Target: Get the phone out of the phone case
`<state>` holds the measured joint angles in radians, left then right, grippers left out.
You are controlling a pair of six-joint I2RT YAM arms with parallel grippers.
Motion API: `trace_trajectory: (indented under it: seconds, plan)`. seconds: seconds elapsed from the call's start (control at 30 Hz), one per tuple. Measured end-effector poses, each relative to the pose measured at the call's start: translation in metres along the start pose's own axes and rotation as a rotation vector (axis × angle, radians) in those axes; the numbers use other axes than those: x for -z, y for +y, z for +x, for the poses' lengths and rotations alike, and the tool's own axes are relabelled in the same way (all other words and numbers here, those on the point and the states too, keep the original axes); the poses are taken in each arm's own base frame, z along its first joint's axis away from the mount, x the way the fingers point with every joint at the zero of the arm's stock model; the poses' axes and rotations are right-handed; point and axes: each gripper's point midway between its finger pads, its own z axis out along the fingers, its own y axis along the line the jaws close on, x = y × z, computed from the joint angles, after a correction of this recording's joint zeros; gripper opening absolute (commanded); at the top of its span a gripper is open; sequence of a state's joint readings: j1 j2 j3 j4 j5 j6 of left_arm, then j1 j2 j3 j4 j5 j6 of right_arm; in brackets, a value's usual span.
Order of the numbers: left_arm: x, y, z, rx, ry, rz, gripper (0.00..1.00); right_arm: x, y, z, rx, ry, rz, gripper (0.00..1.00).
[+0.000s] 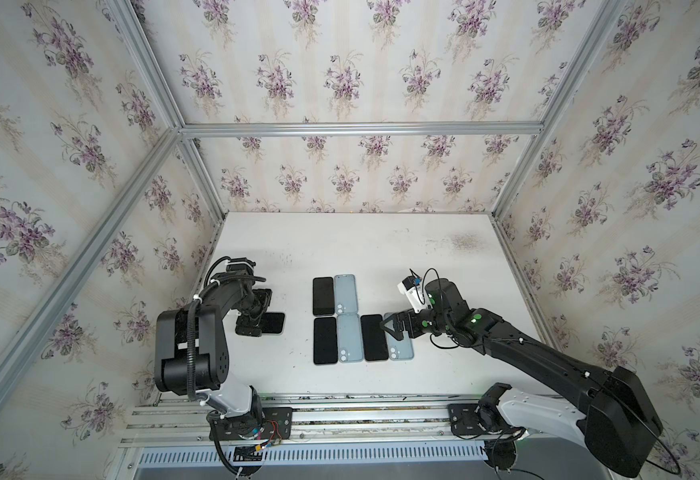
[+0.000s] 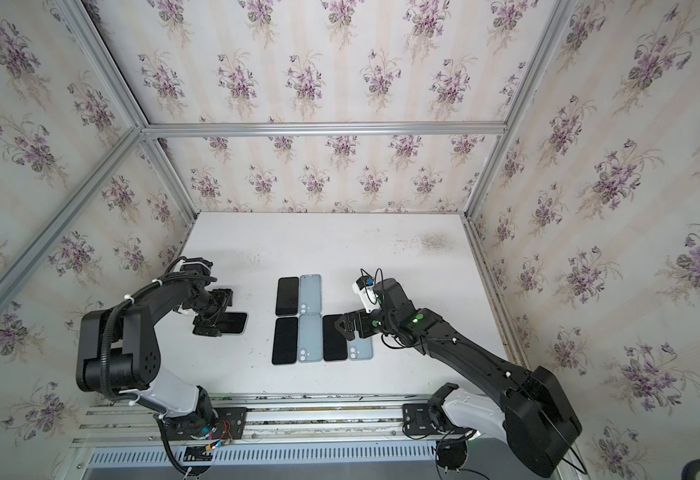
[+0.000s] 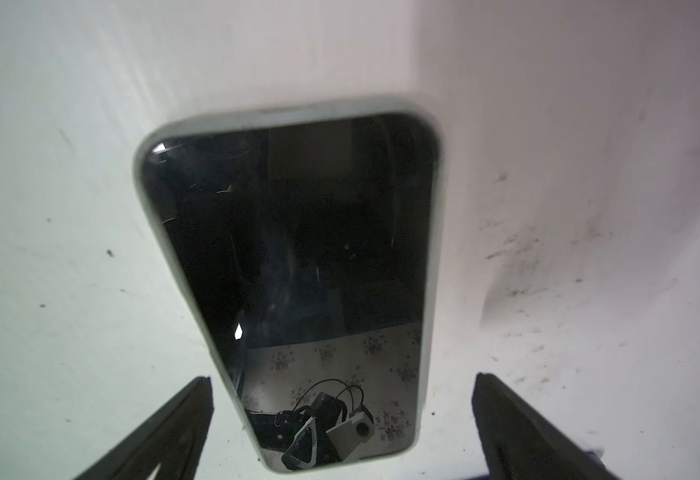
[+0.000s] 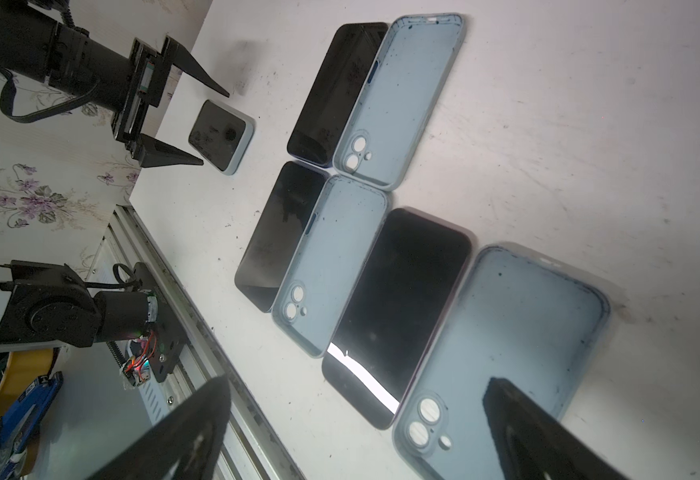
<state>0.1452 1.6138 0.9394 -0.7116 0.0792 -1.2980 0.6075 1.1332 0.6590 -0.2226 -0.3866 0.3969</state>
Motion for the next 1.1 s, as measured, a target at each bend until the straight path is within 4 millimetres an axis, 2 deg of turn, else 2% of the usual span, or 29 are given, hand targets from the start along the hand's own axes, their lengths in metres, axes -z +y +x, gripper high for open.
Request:
trace_trajectory:
  seconds: [0.57, 0.97, 1.1]
  plan:
    - [-0.015, 0.003, 0.001, -0.004, 0.019, -0.026, 0.97, -0.004, -0.001, 0.003, -0.017, 0.000, -0.009, 1.00]
    - [-0.018, 0.012, 0.003, -0.011, 0.018, -0.030, 0.76, -0.005, -0.002, 0.003, -0.019, 0.003, -0.007, 1.00]
    - [-0.018, 0.013, 0.003, -0.008, 0.019, -0.028, 0.74, -0.005, -0.002, 0.003, -0.026, 0.003, -0.006, 1.00]
